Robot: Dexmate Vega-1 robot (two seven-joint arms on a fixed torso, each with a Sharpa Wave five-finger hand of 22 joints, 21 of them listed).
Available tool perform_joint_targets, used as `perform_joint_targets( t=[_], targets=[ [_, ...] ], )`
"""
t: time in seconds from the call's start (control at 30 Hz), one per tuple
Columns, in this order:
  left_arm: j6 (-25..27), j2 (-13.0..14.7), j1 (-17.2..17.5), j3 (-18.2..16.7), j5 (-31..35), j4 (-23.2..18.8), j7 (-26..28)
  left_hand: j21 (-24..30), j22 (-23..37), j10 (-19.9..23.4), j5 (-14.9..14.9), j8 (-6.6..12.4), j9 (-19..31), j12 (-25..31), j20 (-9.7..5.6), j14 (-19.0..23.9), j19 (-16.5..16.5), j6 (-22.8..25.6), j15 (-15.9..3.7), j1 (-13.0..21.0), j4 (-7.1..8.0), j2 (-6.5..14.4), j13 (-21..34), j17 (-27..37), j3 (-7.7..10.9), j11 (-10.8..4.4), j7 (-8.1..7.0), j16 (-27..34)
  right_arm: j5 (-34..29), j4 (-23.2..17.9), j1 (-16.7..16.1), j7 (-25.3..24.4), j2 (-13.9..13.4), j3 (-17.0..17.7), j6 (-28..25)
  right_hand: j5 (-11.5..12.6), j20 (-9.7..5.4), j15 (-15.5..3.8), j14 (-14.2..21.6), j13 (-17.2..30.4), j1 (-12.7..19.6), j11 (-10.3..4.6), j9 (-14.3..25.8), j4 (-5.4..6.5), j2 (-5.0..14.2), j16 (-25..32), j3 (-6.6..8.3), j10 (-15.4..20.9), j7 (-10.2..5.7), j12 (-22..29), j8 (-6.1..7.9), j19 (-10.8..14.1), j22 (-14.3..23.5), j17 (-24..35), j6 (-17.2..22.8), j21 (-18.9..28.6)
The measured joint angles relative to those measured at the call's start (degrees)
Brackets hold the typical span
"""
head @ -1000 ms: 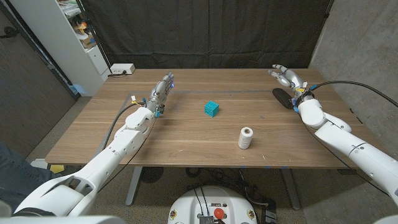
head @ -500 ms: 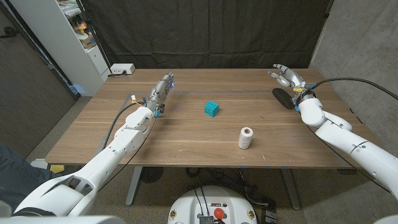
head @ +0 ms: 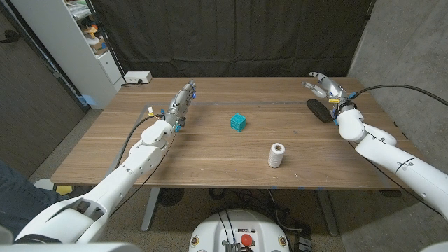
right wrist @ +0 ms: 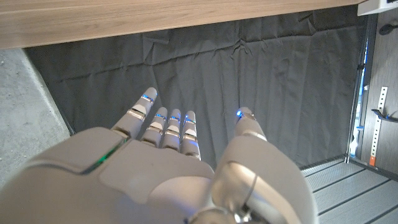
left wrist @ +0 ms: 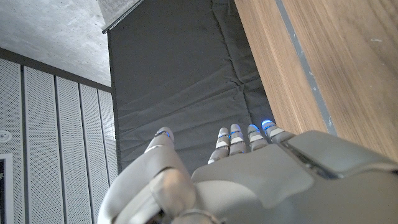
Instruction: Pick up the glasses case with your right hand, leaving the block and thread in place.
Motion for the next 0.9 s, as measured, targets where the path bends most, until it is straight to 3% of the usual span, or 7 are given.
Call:
perform_joint_targets(
  t=[0.3, 0.9],
  targets=[
    [0.17, 0.12, 0.23, 0.00, -0.12, -0.30, -0.08, 0.00, 0.00, 0.00, 0.00, 0.00, 0.00, 0.00, 0.00, 0.00, 0.00, 0.00, 0.00, 0.00, 0.00, 0.00, 0.00, 0.00, 0.00, 0.00, 0.00, 0.00, -1.65, -2.07, -0.14, -0.02, -0.64, -0.65, -4.16, 0.00, 1.29, 0.00, 0.00, 0.00, 0.41, 0.00, 0.00, -0.23, -0.45, 0.00, -0.24, 0.00, -0.01, 0.00, 0.00, 0.60, 0.00, 0.00, -0.65, 0.00],
    [0.26, 0.28, 0.72, -0.01, -0.24, -0.92, -0.03, 0.00, 0.00, 0.11, 0.00, 0.00, 0.00, 0.00, 0.21, 0.00, -0.22, 0.53, 0.00, 0.00, -0.17, 0.00, 0.00, 0.00, -0.18, -0.11, -0.10, 0.00, -4.06, -4.83, -0.17, 0.00, -1.25, -1.77, -11.02, 1.06, 3.17, 1.14, 0.52, 0.00, 0.41, 0.09, 0.00, -0.62, -3.90, 0.23, -1.60, -0.71, -1.01, 0.00, 0.00, 1.13, 0.00, 0.01, -1.63, 0.00]
  ],
)
